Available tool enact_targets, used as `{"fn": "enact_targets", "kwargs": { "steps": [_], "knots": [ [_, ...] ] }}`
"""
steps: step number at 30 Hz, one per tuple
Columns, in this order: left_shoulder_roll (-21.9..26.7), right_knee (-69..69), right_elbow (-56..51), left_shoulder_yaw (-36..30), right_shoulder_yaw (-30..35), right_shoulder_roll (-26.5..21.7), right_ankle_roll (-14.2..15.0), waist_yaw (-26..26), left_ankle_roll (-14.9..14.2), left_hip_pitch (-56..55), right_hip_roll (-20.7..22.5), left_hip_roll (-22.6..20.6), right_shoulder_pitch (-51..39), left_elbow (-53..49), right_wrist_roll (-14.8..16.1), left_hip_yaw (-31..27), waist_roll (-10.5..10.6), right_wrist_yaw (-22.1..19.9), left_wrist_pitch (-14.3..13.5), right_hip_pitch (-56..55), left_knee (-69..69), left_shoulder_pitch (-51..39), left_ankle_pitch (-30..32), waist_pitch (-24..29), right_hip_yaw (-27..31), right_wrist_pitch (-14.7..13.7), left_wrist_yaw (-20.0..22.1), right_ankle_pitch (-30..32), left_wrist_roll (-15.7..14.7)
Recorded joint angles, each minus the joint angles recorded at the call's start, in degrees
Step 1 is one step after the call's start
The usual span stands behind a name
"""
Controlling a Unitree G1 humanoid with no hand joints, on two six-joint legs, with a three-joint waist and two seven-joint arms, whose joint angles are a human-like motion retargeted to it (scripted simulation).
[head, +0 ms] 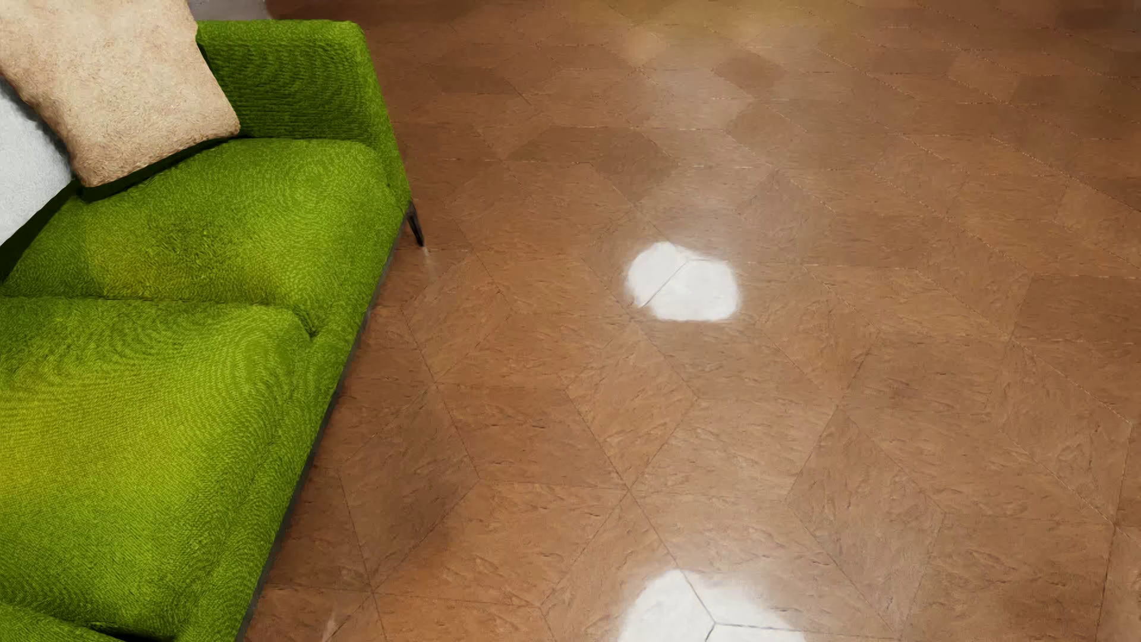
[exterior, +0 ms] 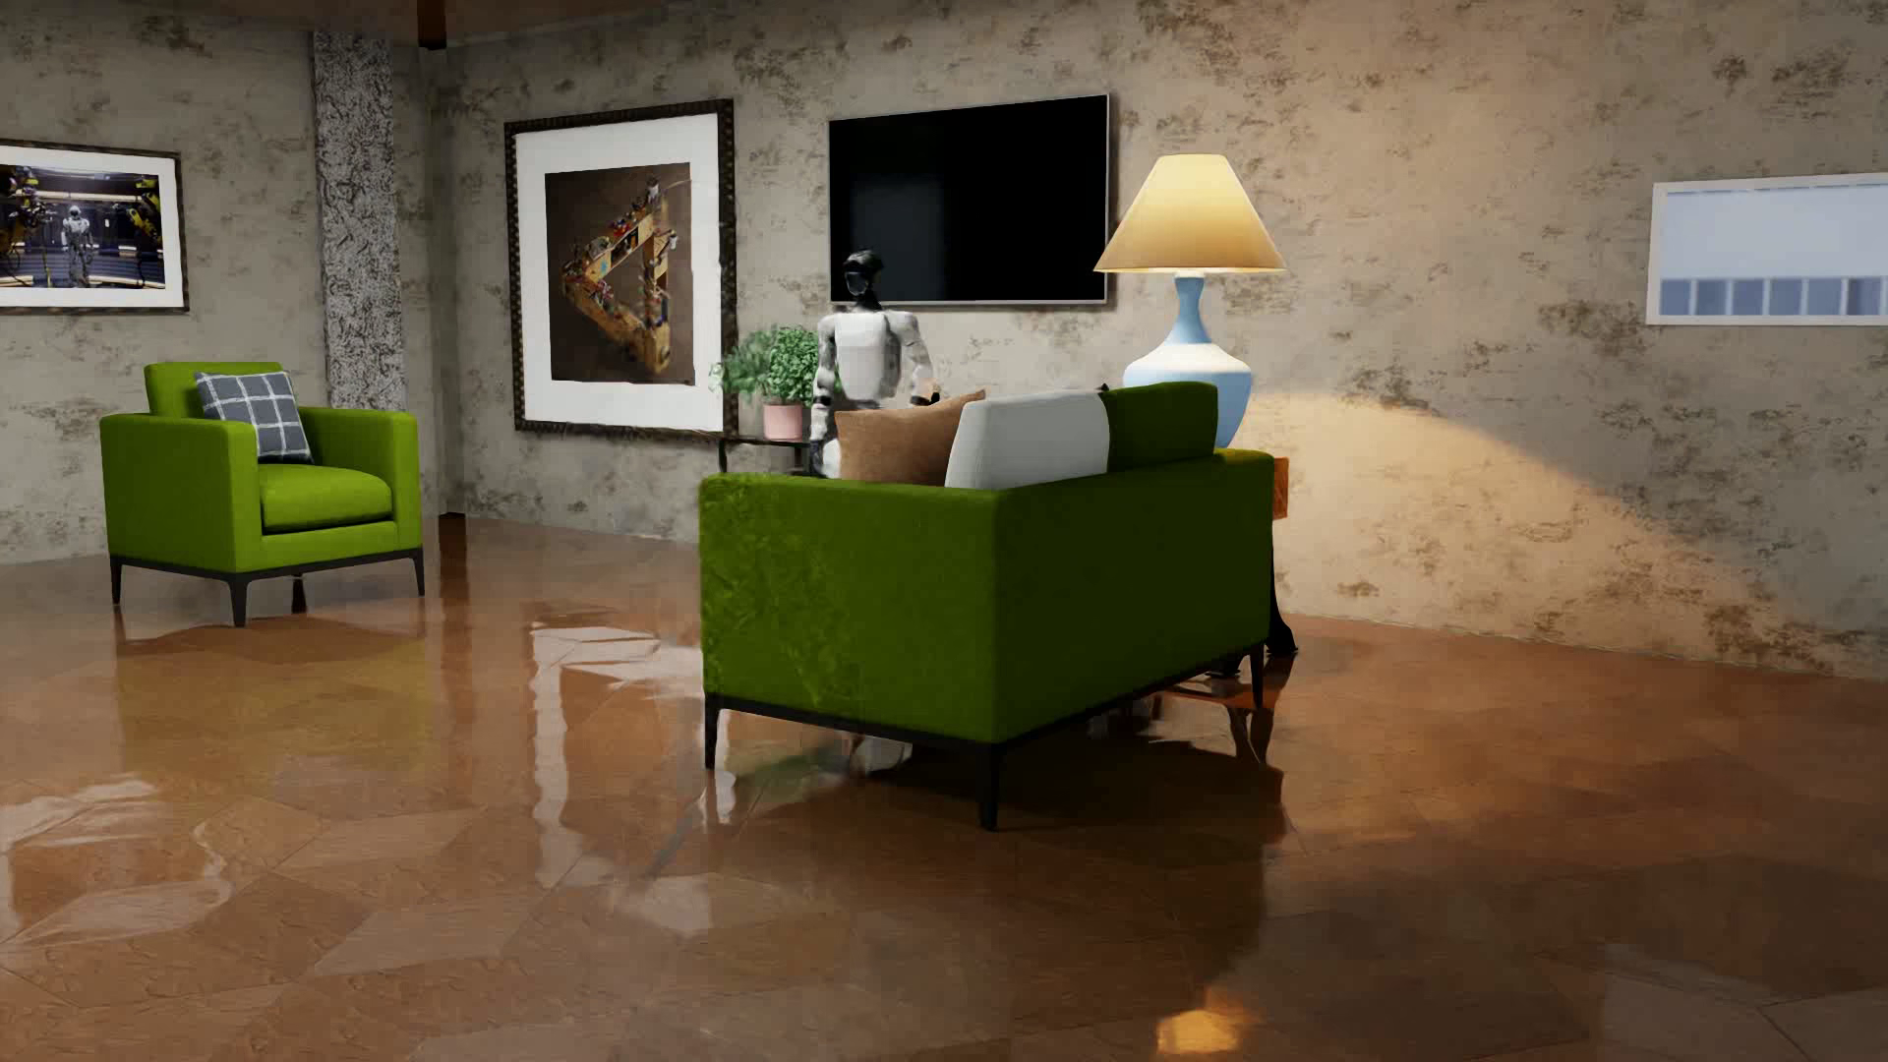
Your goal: Go around sofa
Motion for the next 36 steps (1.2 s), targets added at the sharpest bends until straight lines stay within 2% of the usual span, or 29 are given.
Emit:
{"fn": "enact_targets", "kwargs": {
  "steps": [1,2,3,4,5,6,8,9,10,13,15,17,18,19,20,21,22,23,24,25,26,27,29,30,32,33,34,35,36],
  "knots": [
    [-0.14,1.3,0.73,-0.27,-3.83,-0.15,0.0,1.5,0.0,-1.45,-0.23,-0.6,0.37,0.09,0.0,0.0,-0.05,0.0,0.0,-1.52,0.8,-0.47,0.94,-0.21,0.0,0.0,0.0,-1.37,0.0],
    [0.08,-3.72,0.51,-0.14,-5.47,0.14,0.0,-1.8,0.0,-0.93,-0.32,-1.44,2.17,-0.47,0.0,0.0,-0.84,0.0,0.0,0.69,1.51,0.75,0.51,-1.02,0.0,0.0,0.0,-4.32,0.0],
    [0.3,15.24,0.31,-0.27,-4.22,-0.29,0.0,0.26,0.0,-1.24,0.1,-1.0,1.93,-0.98,0.0,0.0,-0.17,0.0,0.0,-2.33,2.09,0.01,1.18,-0.14,0.0,0.0,0.0,-11.52,0.0],
    [0.45,19.14,0.33,-0.57,-4.59,-0.26,0.0,0.12,0.0,-0.86,-0.04,-1.3,2.58,-1.89,0.0,0.0,-0.23,0.0,0.0,-4.97,3.04,-0.12,0.7,0.43,0.0,0.0,0.0,-12.92,0.0],
    [0.74,26.06,-0.24,0.98,-4.31,-0.39,0.0,-0.65,0.0,0.84,-0.72,-1.94,3.16,-3.52,0.0,0.0,-0.74,0.0,0.0,-8.92,2.14,0.0,-2.42,1.29,0.0,0.0,0.0,-12.44,0.0],
    [1.58,32.89,1.19,-1.45,-5.51,0.39,0.0,-0.81,0.0,3.56,-1.61,-2.64,3.73,-3.66,0.0,0.0,-1.54,0.0,0.0,-11.39,2.53,-1.04,-3.86,3.25,0.0,0.0,0.0,-10.9,0.0],
    [1.81,40.47,0.73,-1.37,-5.1,0.85,0.0,-5.48,0.0,6.5,-1.8,-1.01,5.42,-3.88,0.0,0.0,-1.09,0.0,0.0,-17.73,1.7,-2.53,-6.56,3.66,0.0,0.0,0.0,-9.95,0.0],
    [1.46,39.47,0.98,-0.98,-4.55,0.43,0.0,-7.86,0.0,6.72,-1.76,-0.27,5.87,-3.42,0.0,0.0,0.01,0.0,0.0,-22.18,0.81,-3.99,-8.11,3.16,0.0,0.0,0.0,-9.61,0.0],
    [1.48,35.42,1.21,-0.79,-3.84,0.23,0.0,-9.05,0.0,10.32,-2.18,-0.09,7.11,-4.46,0.0,0.0,-0.11,0.0,0.0,-23.49,-1.12,-4.49,-9.99,3.84,0.0,0.0,0.0,-8.68,0.0],
    [1.45,26.31,4.02,1.38,-5.79,-0.13,0.0,-11.68,0.0,17.1,-2.69,1.28,8.62,-5.7,0.0,0.0,0.41,0.0,0.0,-31.6,-3.56,-7.21,-17.82,4.1,0.0,0.0,0.0,0.25,0.0],
    [1.79,22.21,5.88,2.2,-5.66,-0.07,0.0,-14.18,0.0,20.63,-3.3,1.83,8.47,-5.97,0.0,0.0,0.43,0.0,0.0,-34.96,-3.7,-8.57,-20.38,4.43,0.0,0.0,0.0,2.4,0.0],
    [1.74,25.18,6.12,2.25,-5.53,-0.21,0.0,-16.15,0.0,24.38,-3.56,2.9,9.1,-5.07,0.0,0.0,0.47,0.0,0.0,-36.6,-3.83,-8.32,-19.21,4.57,0.0,0.0,0.0,1.92,0.0],
    [2.01,30.13,6.2,-0.26,-4.79,-0.72,0.0,-17.69,0.0,24.93,-3.3,4.05,8.96,-4.18,0.0,0.0,1.23,0.0,0.0,-37.88,-2.33,-8.14,-16.63,4.48,0.0,0.0,0.0,1.76,0.0],
    [0.96,33.82,7.32,-0.28,-3.31,-0.82,0.0,-18.4,0.0,24.63,-2.24,5.95,8.29,-1.97,0.0,0.0,2.75,0.0,0.0,-38.25,0.32,-7.06,-11.38,4.27,0.0,0.0,0.0,0.35,0.0],
    [0.96,36.7,7.27,-0.09,-4.1,-1.12,0.0,-18.1,0.0,24.9,-1.3,6.62,8.08,-2.8,0.0,0.0,2.97,0.0,0.0,-35.85,5.47,-4.39,-3.84,4.52,0.0,0.0,0.0,-1.91,0.0],
    [0.39,37.57,7.25,0.07,-5.35,-0.52,0.0,-17.19,0.0,21.22,-0.68,7.4,7.93,-1.61,0.0,0.0,2.63,0.0,0.0,-33.87,13.46,-2.32,5.71,3.43,0.0,0.0,0.0,-4.58,0.0],
    [0.85,37.15,6.98,-2.39,-6.63,-0.2,0.0,-13.99,0.0,16.71,1.04,7.64,7.22,-1.11,0.0,0.0,2.63,0.0,0.0,-30.71,23.83,-1.6,12.93,4.06,0.0,0.0,0.0,-6.6,0.0],
    [1.36,36.82,5.27,-1.82,-7.09,0.38,0.0,-12.16,0.0,8.93,1.87,7.82,6.22,-2.05,0.0,0.0,2.27,0.0,0.0,-28.53,37.15,-0.09,13.67,3.87,0.0,0.0,0.0,-8.98,0.0],
    [1.48,34.55,3.59,-4.28,-6.94,0.17,0.0,-10.09,0.0,3.37,2.18,7.41,5.61,-0.13,0.0,0.0,1.61,0.0,0.0,-23.14,46.3,0.4,12.7,4.47,0.0,0.0,0.0,-10.18,0.0],
    [1.0,31.51,1.14,-1.37,-8.03,0.41,0.0,-5.43,0.0,-2.5,2.16,5.8,4.69,0.4,0.0,0.0,0.38,0.0,0.0,-18.48,50.28,1.82,12.53,5.16,0.0,0.0,0.0,-10.33,0.0],
    [1.64,28.1,-1.4,-0.15,-7.54,0.07,0.0,-1.74,0.0,-8.35,2.06,5.04,3.63,-0.67,0.0,0.0,-0.54,0.0,0.0,-13.94,48.75,3.64,12.78,5.14,0.0,0.0,0.0,-10.66,0.0],
    [1.72,23.95,-3.09,0.34,-9.08,0.0,0.0,1.78,0.0,-12.09,1.41,3.87,3.39,0.15,0.0,0.0,-1.61,0.0,0.0,-7.74,41.31,4.82,16.33,5.36,0.0,0.0,0.0,-11.08,0.0],
    [2.88,18.41,-7.77,-2.88,-10.49,-1.12,0.0,7.03,0.0,-17.31,0.18,3.27,2.08,0.77,0.0,0.0,-2.81,0.0,0.0,1.88,19.83,6.24,25.21,5.7,0.0,0.0,0.0,-12.78,0.0],
    [3.19,16.51,-9.38,-2.61,-10.65,-1.8,0.0,9.07,0.0,-19.31,-0.02,3.44,0.9,0.28,0.0,0.0,-2.86,0.0,0.0,5.5,9.62,7.39,21.5,5.21,0.0,0.0,0.0,-15.04,0.0],
    [2.92,15.11,-10.28,-2.99,-11.09,-2.72,0.0,10.26,0.0,-21.43,0.12,3.33,-1.72,2.06,0.0,0.0,-3.09,0.0,0.0,11.91,-1.21,8.58,-4.55,3.99,0.0,0.0,0.0,-19.63,0.0],
    [2.94,15.99,-9.67,-4.16,-12.56,-2.36,0.0,12.04,0.0,-22.76,-0.05,3.98,-2.17,2.47,0.0,0.0,-3.19,0.0,0.0,13.39,-0.49,8.82,-7.47,3.8,0.0,0.0,0.0,-20.53,0.0],
    [2.67,17.81,-8.61,-4.96,-13.11,-2.07,0.0,13.13,0.0,-23.8,-0.8,3.05,-2.19,3.14,0.0,0.0,-3.85,0.0,0.0,15.26,0.66,9.06,2.81,4.23,0.0,0.0,0.0,-19.23,0.0],
    [2.66,20.52,-7.1,-5.13,-14.08,-1.16,0.0,13.74,0.0,-26.34,-1.9,2.24,-1.72,3.23,0.0,0.0,-5.06,0.0,0.0,15.75,5.28,9.37,16.45,3.92,0.0,0.0,0.0,-14.37,0.0],
    [2.52,26.33,-5.18,-5.95,-14.71,0.09,0.0,14.19,0.0,-26.42,-3.9,0.66,-0.19,4.11,0.0,0.0,-6.83,0.0,0.0,15.34,10.27,8.96,22.87,4.24,0.0,0.0,0.0,-5.73,0.0]
  ]
}}
